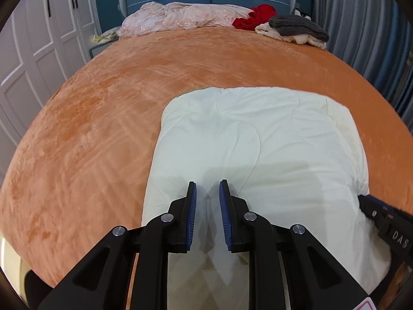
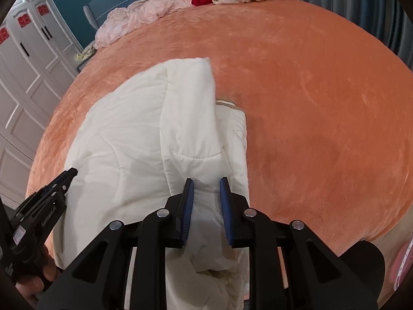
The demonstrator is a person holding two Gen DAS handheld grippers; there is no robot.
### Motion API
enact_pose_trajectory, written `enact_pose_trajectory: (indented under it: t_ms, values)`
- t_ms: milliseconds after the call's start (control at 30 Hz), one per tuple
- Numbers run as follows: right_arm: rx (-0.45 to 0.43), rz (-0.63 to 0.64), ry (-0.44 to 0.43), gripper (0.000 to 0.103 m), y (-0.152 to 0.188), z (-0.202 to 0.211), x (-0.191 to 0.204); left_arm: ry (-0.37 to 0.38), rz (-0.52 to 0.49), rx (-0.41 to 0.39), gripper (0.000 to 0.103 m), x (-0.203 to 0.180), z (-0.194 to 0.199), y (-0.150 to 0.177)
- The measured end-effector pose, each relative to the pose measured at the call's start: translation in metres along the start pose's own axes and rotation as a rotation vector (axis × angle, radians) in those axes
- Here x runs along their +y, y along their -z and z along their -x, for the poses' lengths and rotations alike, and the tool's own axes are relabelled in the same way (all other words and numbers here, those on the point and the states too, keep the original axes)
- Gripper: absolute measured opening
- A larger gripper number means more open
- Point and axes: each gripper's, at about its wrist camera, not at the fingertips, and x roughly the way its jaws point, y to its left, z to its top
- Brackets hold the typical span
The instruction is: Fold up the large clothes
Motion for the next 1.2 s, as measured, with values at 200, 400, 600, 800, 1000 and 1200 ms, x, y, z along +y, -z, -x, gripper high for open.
enact_pose_trajectory:
  t_ms: [200,400,600,800,1000,1200]
  values:
    - [-0.020,0.123,0.090,0.021,0.008,-0.006,0.019,0.020,0.027,-0.002,0.019,0.006,-0.005,0.004]
    - [-0.011,0.054,0.103,0.059,0.003,0.014,0.000,0.114,0.131,0.048,0.041,0.031,0.011,-0.004]
    - [0.044,-0.132,-0.075,0.070,0.007,0.023,-0.039,0.205,0.400,0.103,0.079,0.092,0.021,0.007]
    - [0.140,-0.330,-0.291,0.078,0.013,-0.003,-0.065,0.346,0.546,0.250,0.079,0.118,-0.012,0.032]
    - [0.179,-0.446,-0.442,0.079,0.020,-0.018,-0.075,0.500,0.658,0.292,0.082,0.120,-0.031,0.035]
    - [0.228,-0.508,-0.528,0.086,0.026,-0.038,-0.073,0.538,0.655,0.318,0.096,0.102,-0.047,0.028]
